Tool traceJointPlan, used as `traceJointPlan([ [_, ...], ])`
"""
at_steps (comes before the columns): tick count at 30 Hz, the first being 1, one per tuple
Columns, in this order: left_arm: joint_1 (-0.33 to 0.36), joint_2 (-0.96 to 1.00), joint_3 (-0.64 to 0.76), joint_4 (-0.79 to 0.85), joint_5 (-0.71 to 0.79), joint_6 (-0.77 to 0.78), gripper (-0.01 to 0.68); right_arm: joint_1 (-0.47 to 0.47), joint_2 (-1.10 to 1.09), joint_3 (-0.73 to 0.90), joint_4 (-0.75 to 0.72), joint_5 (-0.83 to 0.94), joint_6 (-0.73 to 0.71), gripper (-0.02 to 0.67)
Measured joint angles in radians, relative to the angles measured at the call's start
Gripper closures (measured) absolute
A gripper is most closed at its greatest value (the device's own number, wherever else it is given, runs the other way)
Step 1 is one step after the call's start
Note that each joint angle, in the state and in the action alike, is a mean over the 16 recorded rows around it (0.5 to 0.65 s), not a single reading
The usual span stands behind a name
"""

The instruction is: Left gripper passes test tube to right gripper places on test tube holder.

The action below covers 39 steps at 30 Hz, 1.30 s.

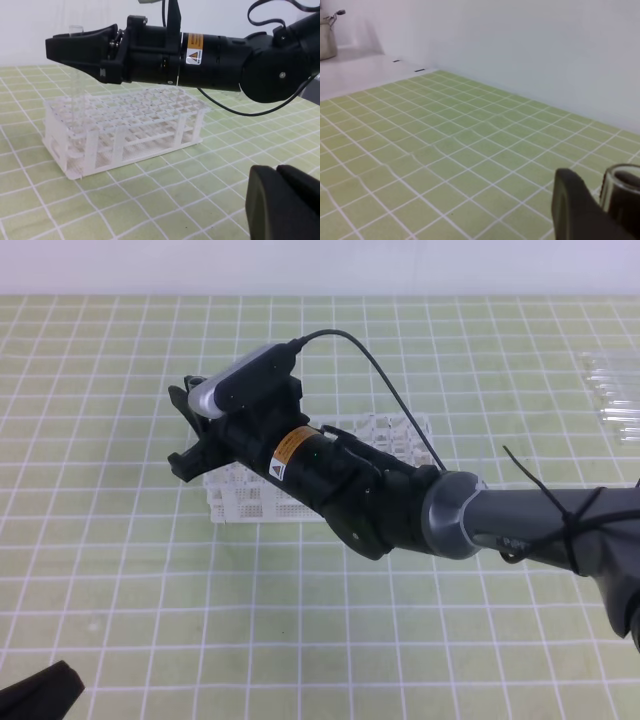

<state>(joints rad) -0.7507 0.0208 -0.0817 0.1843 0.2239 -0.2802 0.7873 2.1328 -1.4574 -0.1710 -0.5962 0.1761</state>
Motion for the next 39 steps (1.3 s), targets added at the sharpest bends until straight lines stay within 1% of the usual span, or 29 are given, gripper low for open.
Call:
traceJointPlan([
  [4,0.000,-0.001,0.000,0.000,0.000,0.000,0.675,-0.001,0.000,0.000,0.002,0.003,0.000,0.554],
  [8,0.000,-0.002,0.000,0.000,0.003,0.000,0.675,-0.003,0.000,0.000,0.005,0.007,0.000,0.528],
  [11,0.000,-0.002,0.000,0.000,0.003,0.000,0.675,-0.004,0.000,0.000,0.007,0.010,0.000,0.492],
  [21,0.000,-0.002,0.000,0.000,0.003,0.000,0.675,-0.008,-0.029,0.000,0.003,0.038,0.000,0.336],
  [24,0.000,-0.002,0.000,0.000,0.001,0.000,0.675,-0.008,-0.057,0.001,-0.007,0.076,0.000,0.306],
  [27,0.000,-0.002,0.000,0.000,0.001,0.000,0.675,-0.008,-0.099,0.001,-0.019,0.132,0.001,0.292],
  [29,0.000,-0.002,0.000,0.000,0.002,0.000,0.675,-0.008,-0.136,0.001,-0.028,0.181,0.001,0.294],
  [32,0.000,-0.003,0.000,0.000,0.004,0.000,0.675,-0.008,-0.205,0.002,-0.040,0.271,0.001,0.323],
  [39,0.000,-0.003,0.000,-0.001,0.006,0.000,0.675,-0.008,-0.419,0.057,-0.062,0.457,0.002,0.469],
])
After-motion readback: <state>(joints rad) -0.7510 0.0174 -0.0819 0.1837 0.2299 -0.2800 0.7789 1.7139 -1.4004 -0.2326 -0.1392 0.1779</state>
